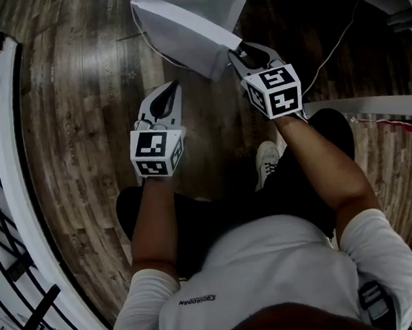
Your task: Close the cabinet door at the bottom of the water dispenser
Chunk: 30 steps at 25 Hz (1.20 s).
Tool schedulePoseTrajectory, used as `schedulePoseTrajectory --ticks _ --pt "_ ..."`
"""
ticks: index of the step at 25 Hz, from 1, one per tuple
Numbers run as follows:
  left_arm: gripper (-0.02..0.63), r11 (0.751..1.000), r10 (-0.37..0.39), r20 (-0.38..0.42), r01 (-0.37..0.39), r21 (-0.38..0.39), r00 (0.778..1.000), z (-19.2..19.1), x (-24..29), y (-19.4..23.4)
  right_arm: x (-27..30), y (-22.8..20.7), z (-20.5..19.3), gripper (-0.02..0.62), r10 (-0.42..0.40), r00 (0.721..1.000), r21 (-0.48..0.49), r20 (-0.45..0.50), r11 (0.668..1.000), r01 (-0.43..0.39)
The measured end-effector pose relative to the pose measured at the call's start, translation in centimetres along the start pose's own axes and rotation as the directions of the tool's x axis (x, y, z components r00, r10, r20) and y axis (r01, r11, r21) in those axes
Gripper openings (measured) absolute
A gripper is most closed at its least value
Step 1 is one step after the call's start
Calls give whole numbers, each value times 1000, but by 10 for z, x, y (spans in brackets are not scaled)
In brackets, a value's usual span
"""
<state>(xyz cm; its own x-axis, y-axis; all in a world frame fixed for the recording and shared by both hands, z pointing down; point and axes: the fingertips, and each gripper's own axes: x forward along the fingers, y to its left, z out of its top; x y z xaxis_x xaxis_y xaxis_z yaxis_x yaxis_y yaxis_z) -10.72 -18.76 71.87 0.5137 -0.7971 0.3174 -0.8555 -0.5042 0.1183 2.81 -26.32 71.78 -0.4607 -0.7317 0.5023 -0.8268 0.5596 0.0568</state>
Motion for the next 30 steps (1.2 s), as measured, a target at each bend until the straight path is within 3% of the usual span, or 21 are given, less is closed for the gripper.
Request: schedulePoseTrajectory --ticks 10,30 --pt "-5 1000 -17 35 17 7 999 11 3 -3 7 -21 1 130 -2 999 -8 -51 1000 1" --pt "-5 999 -24 13 24 21 1000 5 7 -3 39 -80 16 132 -20 998 -27 -51 999 19"
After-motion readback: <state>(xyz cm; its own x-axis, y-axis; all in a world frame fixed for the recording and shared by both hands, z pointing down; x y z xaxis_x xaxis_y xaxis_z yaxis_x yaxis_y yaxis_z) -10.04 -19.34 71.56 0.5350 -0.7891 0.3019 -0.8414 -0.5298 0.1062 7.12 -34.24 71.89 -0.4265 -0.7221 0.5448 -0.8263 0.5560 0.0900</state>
